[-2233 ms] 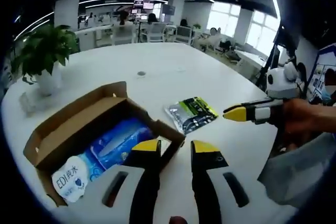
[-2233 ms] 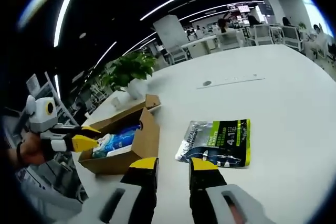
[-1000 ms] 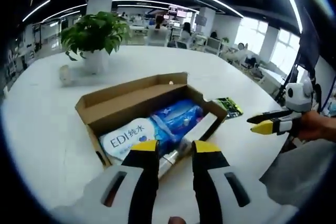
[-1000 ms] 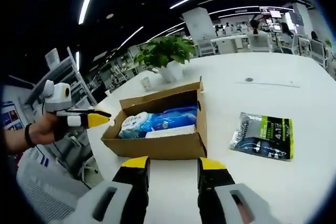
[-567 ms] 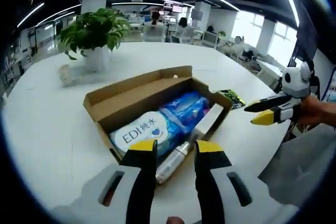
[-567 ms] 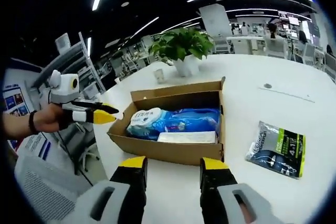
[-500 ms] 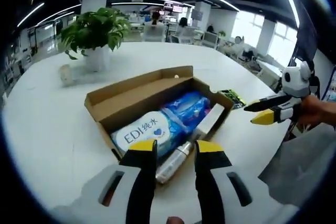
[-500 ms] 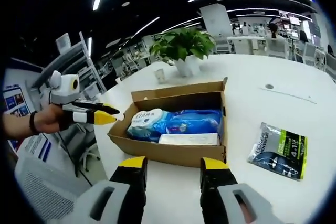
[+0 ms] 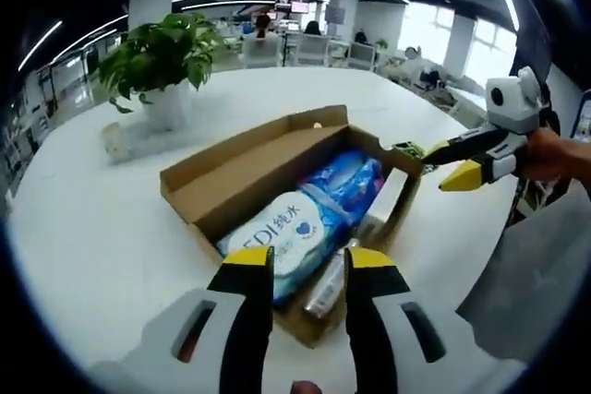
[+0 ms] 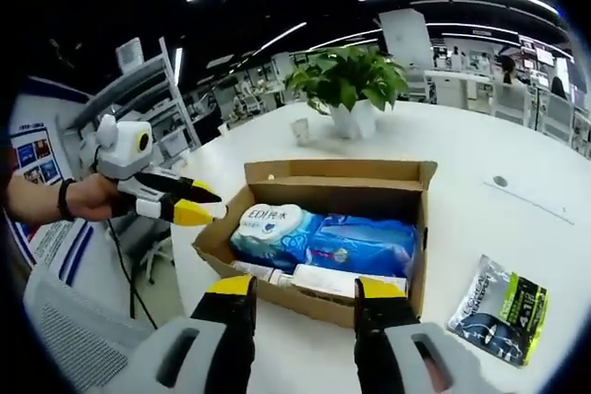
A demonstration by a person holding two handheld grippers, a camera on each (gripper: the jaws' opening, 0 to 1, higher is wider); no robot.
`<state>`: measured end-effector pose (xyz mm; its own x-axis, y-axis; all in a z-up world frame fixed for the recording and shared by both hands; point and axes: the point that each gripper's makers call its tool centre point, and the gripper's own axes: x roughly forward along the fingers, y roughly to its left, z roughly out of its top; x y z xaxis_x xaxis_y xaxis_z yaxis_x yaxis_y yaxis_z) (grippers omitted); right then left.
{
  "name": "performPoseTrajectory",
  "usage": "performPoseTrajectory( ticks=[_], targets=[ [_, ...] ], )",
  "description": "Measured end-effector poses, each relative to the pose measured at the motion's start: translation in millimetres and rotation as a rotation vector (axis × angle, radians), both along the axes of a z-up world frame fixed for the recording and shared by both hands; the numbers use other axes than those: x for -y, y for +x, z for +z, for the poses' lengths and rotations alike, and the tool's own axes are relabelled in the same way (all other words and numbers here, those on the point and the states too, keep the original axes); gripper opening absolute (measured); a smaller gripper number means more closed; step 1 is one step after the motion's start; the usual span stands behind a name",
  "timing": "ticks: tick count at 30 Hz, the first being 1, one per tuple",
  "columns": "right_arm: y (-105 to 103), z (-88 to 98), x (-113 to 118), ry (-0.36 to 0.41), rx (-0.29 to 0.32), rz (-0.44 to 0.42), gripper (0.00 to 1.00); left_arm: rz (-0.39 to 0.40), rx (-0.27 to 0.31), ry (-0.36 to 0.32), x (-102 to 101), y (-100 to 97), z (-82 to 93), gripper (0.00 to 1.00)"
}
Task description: Operate the shoe box by opening the lid, removing the specified soft item, and placing it in the target area until the item is outside and the box remains undamaged.
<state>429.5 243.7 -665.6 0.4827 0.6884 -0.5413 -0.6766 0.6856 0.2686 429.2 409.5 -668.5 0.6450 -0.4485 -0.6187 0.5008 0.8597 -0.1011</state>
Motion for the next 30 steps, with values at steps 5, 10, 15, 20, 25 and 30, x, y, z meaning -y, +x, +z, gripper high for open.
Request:
performPoseTrajectory(
  ticks=[5,10,15,20,25,30],
  targets=[
    [7,1.3,-10,-0.027,0.006,0.042,0.40,-0.039,-0.004,0.037,-2,7.2,-5.2,0.29],
    [15,3.2,-23,-0.077,0.026,0.101,0.40,-0.085,-0.003,0.073,-1,13.8,-8.4,0.30],
    [25,1.2,-38,-0.151,0.056,0.187,0.41,-0.127,-0.007,0.107,-2,21.0,-14.3,0.31],
    [31,-5.0,-51,-0.248,0.087,0.300,0.42,-0.149,-0.015,0.121,-4,26.6,-18.1,0.33],
    [36,-10.1,-65,-0.286,0.095,0.374,0.43,-0.177,-0.025,0.139,-2,29.3,-24.5,0.34],
    [41,-19.8,-74,-0.357,0.115,0.473,0.47,-0.214,-0.046,0.157,-1,29.5,-32.3,0.39]
  ],
)
